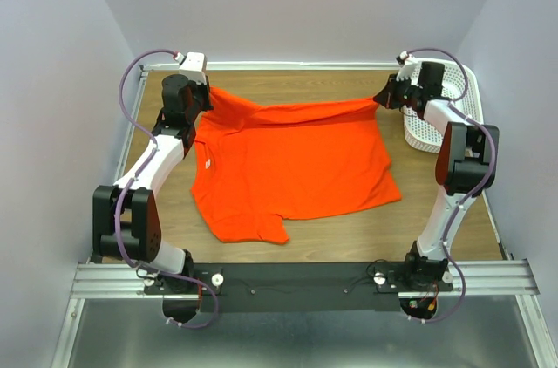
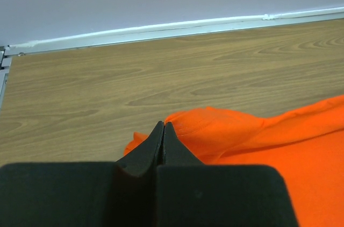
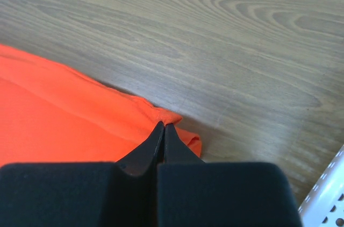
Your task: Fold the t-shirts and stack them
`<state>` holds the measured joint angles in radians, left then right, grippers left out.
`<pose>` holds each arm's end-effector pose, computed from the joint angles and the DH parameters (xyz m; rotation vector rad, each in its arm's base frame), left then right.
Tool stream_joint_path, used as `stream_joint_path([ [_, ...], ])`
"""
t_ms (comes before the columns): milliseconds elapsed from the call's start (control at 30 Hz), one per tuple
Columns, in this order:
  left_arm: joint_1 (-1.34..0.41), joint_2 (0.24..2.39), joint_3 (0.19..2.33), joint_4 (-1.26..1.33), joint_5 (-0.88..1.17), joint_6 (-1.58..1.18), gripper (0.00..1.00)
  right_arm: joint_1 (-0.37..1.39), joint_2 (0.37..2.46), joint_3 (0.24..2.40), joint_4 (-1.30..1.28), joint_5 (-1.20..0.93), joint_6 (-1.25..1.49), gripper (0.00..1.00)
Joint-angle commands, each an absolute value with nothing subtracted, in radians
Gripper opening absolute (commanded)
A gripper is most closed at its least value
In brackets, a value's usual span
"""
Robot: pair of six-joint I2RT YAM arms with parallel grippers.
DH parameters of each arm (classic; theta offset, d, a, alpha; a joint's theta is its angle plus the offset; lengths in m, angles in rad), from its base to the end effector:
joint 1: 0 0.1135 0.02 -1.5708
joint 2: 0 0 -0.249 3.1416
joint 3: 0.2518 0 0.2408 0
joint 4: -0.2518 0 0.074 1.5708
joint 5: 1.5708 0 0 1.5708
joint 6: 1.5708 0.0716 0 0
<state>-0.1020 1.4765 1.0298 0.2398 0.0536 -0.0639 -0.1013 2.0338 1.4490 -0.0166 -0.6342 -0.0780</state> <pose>0.3728 -0.0420 0.2849 0.0727 1.7789 -0.1673 0.4693 -0.0051 0.1831 -0.3326 2.0682 0.5774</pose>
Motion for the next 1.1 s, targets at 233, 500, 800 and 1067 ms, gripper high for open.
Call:
stream_joint_path([
  [233, -0.106, 1.460, 1.009, 0.201, 0.080, -0.057, 0.00, -0.123, 2.005, 1.397, 0.041, -0.673, -0.078, 0.05],
  [500, -0.110, 1.447, 0.999, 0.164, 0.081, -0.051, 0.00, -0.124, 2.013, 1.399, 0.040, -0.669, -0.078, 0.06],
  [800, -0.120, 1.414, 0.977, 0.126, 0.087, -0.046, 0.00, -0.124, 2.022, 1.405, 0.040, -0.660, -0.077, 0.08],
  [1067, -0.127, 1.356, 0.943, 0.101, 0.089, -0.046, 0.00, -0.124, 2.026, 1.405, 0.038, -0.657, -0.077, 0.09],
])
